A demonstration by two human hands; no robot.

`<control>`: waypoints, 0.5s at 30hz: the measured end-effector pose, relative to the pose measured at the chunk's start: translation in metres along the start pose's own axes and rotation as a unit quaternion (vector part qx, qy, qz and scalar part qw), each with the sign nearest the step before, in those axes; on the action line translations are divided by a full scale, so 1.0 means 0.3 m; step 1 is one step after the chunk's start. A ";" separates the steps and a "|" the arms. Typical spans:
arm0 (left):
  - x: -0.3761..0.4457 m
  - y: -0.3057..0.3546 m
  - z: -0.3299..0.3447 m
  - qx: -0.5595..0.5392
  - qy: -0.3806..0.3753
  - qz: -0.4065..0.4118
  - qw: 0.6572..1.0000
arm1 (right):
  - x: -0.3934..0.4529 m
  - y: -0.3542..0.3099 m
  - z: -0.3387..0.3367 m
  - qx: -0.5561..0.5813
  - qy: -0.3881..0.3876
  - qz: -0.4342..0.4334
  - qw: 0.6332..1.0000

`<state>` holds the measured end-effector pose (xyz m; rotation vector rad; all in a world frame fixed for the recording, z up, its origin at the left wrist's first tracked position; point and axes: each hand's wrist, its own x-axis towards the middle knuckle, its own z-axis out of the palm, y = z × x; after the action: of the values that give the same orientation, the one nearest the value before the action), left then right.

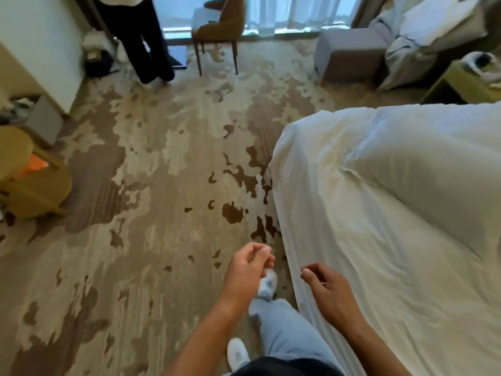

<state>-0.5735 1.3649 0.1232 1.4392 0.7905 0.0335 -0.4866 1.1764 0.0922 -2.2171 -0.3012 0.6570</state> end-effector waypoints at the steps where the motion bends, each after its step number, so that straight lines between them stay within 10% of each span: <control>1: 0.095 0.055 0.004 0.000 -0.012 0.006 1.000 | 0.077 -0.013 0.000 0.009 0.016 0.006 1.000; 15: 1.222 0.624 -0.197 0.050 0.027 -0.017 0.998 | 1.410 -0.584 -0.035 0.072 -0.026 -0.033 0.997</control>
<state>-0.2467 1.6221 0.1240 1.5237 0.8709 0.0060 -0.1271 1.4599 0.0775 -2.0474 -0.3420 0.6807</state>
